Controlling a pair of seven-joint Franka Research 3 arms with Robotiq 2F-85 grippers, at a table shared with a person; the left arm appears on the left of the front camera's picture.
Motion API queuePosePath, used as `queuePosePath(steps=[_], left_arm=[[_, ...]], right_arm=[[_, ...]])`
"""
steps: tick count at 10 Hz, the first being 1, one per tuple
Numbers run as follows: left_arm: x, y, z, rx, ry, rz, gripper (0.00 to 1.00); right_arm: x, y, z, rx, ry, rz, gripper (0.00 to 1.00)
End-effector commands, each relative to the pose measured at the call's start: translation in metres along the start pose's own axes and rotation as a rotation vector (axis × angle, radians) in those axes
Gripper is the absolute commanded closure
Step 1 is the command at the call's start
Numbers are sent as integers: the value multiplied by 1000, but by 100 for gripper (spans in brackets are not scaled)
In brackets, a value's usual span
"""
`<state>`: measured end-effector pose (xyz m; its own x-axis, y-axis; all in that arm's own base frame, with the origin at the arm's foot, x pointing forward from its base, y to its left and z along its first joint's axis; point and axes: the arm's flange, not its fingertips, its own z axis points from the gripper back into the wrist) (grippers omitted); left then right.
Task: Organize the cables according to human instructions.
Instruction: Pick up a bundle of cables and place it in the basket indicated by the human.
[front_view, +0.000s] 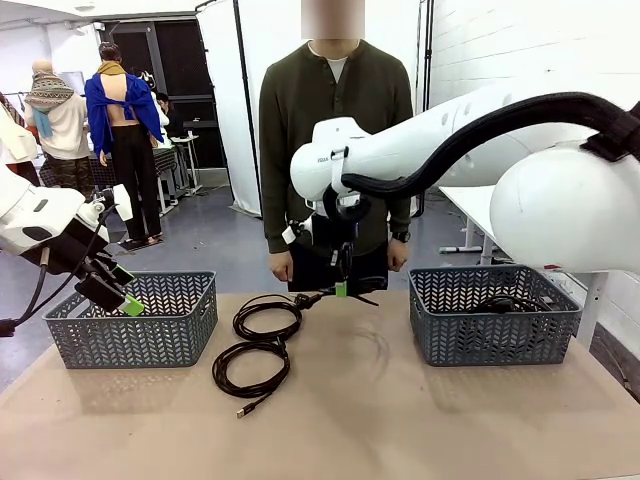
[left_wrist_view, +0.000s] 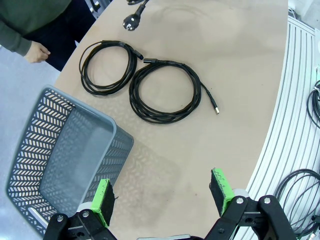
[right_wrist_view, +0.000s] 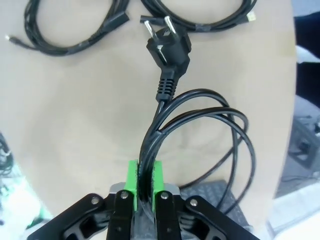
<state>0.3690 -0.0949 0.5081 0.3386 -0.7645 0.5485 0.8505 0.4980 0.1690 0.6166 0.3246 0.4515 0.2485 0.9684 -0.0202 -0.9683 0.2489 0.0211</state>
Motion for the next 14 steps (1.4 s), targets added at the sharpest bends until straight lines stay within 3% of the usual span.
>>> queuePosePath(steps=[1,5,10,12,14], left_arm=[[-2,2,0,-15,-14,-2,0],[-2,2,0,-15,-14,-2,0],[-2,2,0,-15,-14,-2,0],[-2,2,0,-15,-14,-2,0],[-2,2,0,-15,-14,-2,0]], right_arm=[[-36,22,28,-67,-20,110,100],[-111,29,78,-79,-59,314,100],[-201,12,116,-100,-78,387,100],[-220,11,120,-135,-49,352,100],[-213,2,125,-107,-50,339,100]])
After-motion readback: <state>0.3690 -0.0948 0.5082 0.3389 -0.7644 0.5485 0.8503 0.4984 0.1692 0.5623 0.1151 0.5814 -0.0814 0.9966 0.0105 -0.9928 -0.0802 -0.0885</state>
